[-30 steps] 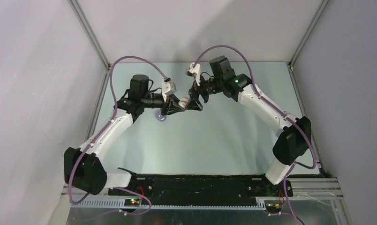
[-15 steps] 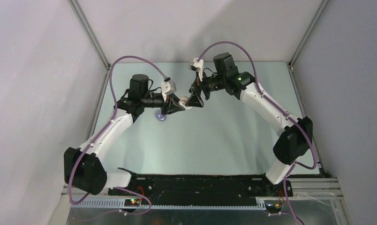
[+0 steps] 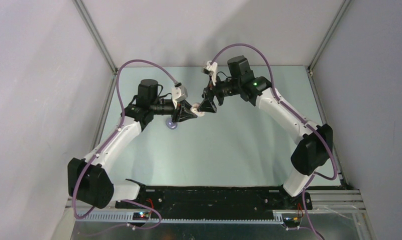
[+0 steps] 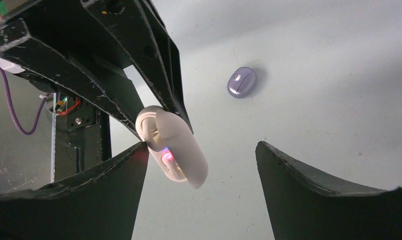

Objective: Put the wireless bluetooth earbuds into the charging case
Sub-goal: Adjust the earbud with the charging case.

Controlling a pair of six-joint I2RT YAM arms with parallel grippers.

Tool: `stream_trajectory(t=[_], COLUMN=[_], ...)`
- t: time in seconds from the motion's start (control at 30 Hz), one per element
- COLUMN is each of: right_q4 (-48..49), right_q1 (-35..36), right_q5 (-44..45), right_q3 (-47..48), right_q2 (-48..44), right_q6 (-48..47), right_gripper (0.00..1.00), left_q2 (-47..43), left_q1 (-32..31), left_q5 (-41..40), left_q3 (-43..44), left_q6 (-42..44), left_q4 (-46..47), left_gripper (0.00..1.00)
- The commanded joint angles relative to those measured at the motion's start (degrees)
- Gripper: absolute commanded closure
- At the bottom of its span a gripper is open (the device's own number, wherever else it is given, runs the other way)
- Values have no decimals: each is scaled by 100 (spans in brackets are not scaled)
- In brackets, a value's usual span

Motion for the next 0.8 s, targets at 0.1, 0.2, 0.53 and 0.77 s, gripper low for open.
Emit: stream_trajectory(t=[0.1, 0.2, 0.53, 0.77], right_q4=[294, 315, 257, 304], right_q1=[31, 28, 111, 285], right_q5=[457, 546, 612, 1209], right_q3=[247, 262, 248, 195], right_q2=[63, 96, 137, 69], right_q6=[55, 76, 76, -15], right_gripper=[19, 20, 23, 23], left_q2=[-230, -218, -219, -218], left_q1=[-15, -13, -19, -8], left_q5=[137, 142, 128, 102], left_q3=[77, 89, 104, 76], left_q6=[78, 130, 195, 102], left_q4=[98, 57, 18, 102], left_gripper=[100, 100, 100, 100])
